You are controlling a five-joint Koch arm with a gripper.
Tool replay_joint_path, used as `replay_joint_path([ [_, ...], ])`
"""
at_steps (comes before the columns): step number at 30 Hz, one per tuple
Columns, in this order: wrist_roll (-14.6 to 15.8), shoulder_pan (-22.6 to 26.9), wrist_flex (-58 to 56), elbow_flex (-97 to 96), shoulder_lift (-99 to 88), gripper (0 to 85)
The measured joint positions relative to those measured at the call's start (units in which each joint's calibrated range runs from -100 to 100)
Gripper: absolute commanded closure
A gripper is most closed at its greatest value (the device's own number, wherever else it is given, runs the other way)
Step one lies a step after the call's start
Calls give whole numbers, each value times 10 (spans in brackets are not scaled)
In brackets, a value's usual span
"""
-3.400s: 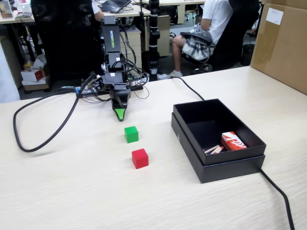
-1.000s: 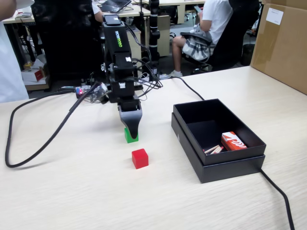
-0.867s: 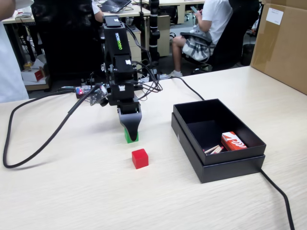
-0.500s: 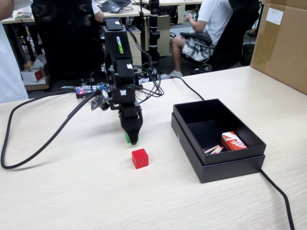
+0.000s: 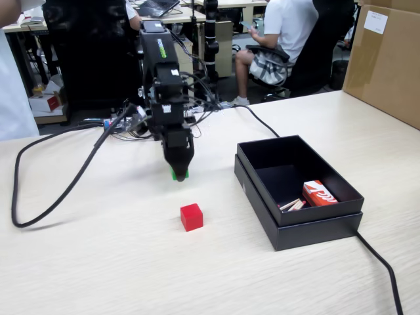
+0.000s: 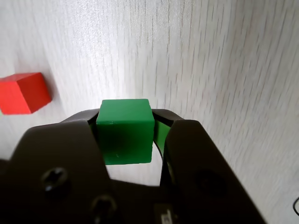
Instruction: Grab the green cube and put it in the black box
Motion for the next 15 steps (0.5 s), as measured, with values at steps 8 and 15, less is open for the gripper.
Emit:
replay_joint_path([
  [8, 13, 86, -13, 10, -225, 846],
  [15, 32, 142, -15, 152, -183, 846],
])
